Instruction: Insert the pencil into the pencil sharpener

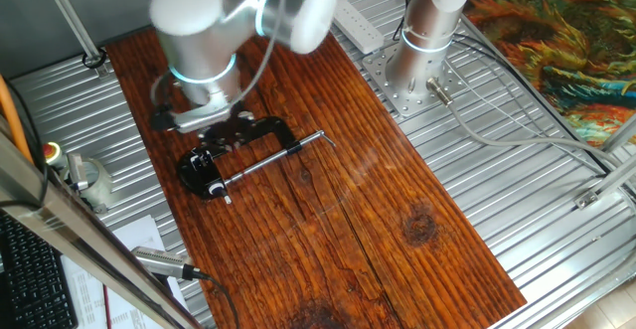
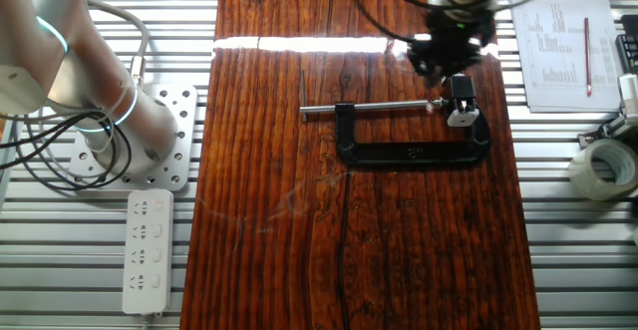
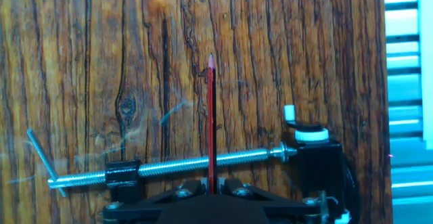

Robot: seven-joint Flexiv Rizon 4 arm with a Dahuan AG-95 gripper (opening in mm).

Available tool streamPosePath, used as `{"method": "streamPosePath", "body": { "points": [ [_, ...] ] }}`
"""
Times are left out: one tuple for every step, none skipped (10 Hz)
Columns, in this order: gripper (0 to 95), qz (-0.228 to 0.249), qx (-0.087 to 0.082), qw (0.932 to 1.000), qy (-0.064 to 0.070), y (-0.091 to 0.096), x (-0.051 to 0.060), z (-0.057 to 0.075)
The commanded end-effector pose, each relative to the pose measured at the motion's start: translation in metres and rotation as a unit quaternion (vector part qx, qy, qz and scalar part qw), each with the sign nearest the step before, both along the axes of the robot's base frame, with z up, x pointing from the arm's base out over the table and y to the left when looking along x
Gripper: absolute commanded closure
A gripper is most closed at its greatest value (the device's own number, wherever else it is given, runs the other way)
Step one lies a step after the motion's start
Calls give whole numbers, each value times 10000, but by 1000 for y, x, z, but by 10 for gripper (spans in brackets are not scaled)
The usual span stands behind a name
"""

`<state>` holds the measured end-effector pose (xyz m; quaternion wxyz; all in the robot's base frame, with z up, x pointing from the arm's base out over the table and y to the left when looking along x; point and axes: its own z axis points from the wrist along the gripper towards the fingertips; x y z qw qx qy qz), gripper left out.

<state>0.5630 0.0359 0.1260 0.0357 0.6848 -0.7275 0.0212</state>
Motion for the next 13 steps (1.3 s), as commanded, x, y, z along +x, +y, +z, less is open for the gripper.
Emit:
{"method": "streamPosePath", "body": {
  "points": [
    [950, 226, 0, 9997, -13, -28, 9, 2],
    [950, 344, 1, 9994, -11, -39, 11, 4],
    [950, 413, -11, 9991, -15, -45, 12, 6],
    [950, 491, -21, 9988, -12, -50, 13, 7],
    [950, 593, 5, 9982, -25, -60, 14, 6],
    [950, 635, 29, 9980, -33, -65, 14, 5],
    [950, 631, 38, 9980, -42, -66, 15, 5],
    [950, 573, -9, 9983, -46, -64, 15, 6],
    [950, 509, -57, 9987, -45, -64, 15, 6],
    [950, 324, -2, 9995, -61, -64, 15, 6],
    [950, 270, 89, 9996, -69, -64, 15, 6],
    [950, 337, 236, 9991, -93, -64, 15, 6],
    [950, 264, 296, 9991, -113, -64, 15, 6]
  ]
}}
